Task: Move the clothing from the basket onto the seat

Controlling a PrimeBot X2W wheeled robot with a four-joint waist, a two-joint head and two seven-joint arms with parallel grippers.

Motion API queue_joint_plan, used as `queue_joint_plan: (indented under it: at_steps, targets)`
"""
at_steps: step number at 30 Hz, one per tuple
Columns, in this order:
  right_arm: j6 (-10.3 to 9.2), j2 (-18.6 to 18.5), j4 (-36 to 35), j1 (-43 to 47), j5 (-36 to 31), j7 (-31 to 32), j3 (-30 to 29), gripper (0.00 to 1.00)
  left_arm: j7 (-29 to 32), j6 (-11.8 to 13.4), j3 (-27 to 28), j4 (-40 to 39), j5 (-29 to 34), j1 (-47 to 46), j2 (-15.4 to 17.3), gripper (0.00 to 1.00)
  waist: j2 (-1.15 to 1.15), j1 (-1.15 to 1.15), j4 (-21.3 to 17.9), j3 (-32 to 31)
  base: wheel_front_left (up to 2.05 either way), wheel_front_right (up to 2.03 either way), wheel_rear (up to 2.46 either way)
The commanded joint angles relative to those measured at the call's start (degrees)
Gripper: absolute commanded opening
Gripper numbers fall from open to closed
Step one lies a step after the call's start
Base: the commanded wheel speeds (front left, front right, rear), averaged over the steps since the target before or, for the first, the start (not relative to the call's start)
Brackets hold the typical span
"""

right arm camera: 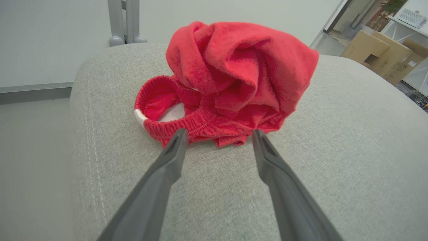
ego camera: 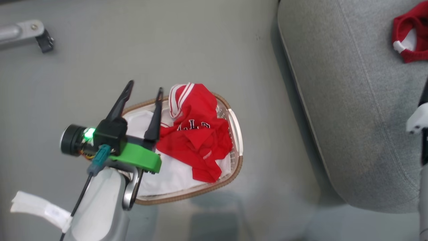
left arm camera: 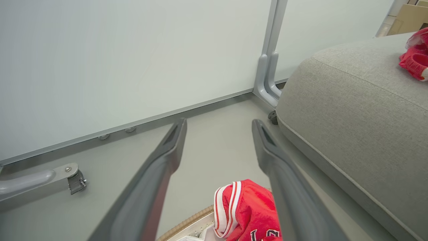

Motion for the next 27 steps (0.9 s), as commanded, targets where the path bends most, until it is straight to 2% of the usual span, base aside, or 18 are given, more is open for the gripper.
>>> queue_joint_plan:
  at_steps: [1,3,9,16,27]
  targets:
    - [-0.07,0.72,-1.7,2.15,1.24,-0.22,1.13,1.0,0.0,0.61,1.28,0.03,0.07,1.82,-0.14,1.0,0.0,-0.01,1.52,-3.79,0.0,0.0,0.0]
    - [-0.08,2.92,-4.64,6.52,3.66,-0.21,5.08,1.0,0.0,1.67,4.43,-0.22,0.57,4.45,-0.62,1.0,0.0,-0.01,3.0,-6.41,0.0,0.0,0.0]
    - [-0.07,5.76,-10.15,11.89,8.62,-0.22,12.9,1.0,0.0,3.07,10.91,0.24,0.21,9.56,-1.75,1.0,0.0,-0.01,6.57,-10.76,0.0,0.0,0.0]
    - [-0.07,7.51,-14.56,15.75,12.26,-0.21,19.03,1.0,0.01,2.54,16.57,0.78,1.3,13.99,-2.48,1.0,0.0,-0.01,10.09,-15.1,0.0,0.0,0.0]
    - [-0.07,8.01,-17.3,19.81,14.19,-0.21,25.45,1.0,0.01,1.12,21.42,0.77,1.54,18.38,-3.73,1.0,0.0,-0.01,11.76,-17.2,0.0,0.0,0.0]
